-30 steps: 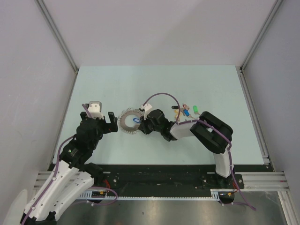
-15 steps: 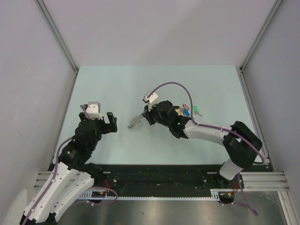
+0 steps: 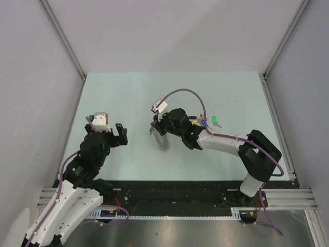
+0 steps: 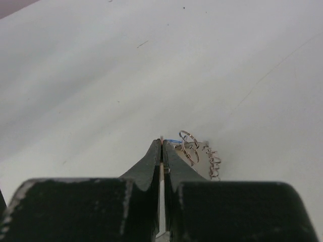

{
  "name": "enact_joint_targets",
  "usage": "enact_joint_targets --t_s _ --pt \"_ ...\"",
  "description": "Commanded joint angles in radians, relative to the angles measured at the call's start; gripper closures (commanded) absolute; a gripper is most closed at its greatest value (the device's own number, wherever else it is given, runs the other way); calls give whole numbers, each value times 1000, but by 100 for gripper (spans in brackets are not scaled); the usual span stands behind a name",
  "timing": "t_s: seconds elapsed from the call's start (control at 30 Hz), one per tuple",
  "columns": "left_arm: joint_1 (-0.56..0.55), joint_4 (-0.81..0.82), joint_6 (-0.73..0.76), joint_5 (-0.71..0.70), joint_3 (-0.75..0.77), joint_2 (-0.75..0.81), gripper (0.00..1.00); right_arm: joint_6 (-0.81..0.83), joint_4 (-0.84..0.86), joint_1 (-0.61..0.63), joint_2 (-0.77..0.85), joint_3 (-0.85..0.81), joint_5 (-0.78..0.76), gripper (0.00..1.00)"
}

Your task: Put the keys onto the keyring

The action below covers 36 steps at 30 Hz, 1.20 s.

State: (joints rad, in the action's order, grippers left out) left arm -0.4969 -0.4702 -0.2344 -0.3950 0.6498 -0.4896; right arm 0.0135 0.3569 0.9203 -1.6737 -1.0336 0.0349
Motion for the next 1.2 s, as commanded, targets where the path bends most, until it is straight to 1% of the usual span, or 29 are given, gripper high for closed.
enact_joint_targets --t_s 0.0,0.1,0.17,0.33,0.4,0.57,0.6,0.63,0.73,0.83,0.87,0.97,1.17 --pt "8 31 23 -24 -7 13 0 59 62 2 -4 -85 77 100" --pt "9 33 23 -27 -9 19 0 52 -5 9 -15 -82 89 100" --pt "8 35 23 -21 -10 19 0 54 -36 18 -21 -51 80 100" --pt "8 36 23 -16 -10 22 0 -9 -12 29 5 128 71 100" --pt "8 38 23 -13 -9 22 0 -58 -18 29 23 168 43 97" --pt "9 39 26 -4 -10 19 0 -110 -99 37 71 259 -35 91" --pt "8 39 26 -1 -10 16 0 -119 -116 37 80 265 -35 90" --pt "8 39 26 1 -9 16 0 -144 -151 37 97 271 -79 89" --pt "9 41 27 7 -10 11 0 -187 -226 37 127 285 -113 87" --pt "9 41 26 10 -10 9 0 -213 -286 40 147 290 -136 78" --pt "11 42 27 10 -9 8 0 -227 -295 43 164 288 -139 72" --pt "11 42 29 13 -10 5 0 -239 -312 48 193 288 -135 67" --pt "9 44 29 22 -9 -6 0 -262 -288 49 192 274 -110 66"
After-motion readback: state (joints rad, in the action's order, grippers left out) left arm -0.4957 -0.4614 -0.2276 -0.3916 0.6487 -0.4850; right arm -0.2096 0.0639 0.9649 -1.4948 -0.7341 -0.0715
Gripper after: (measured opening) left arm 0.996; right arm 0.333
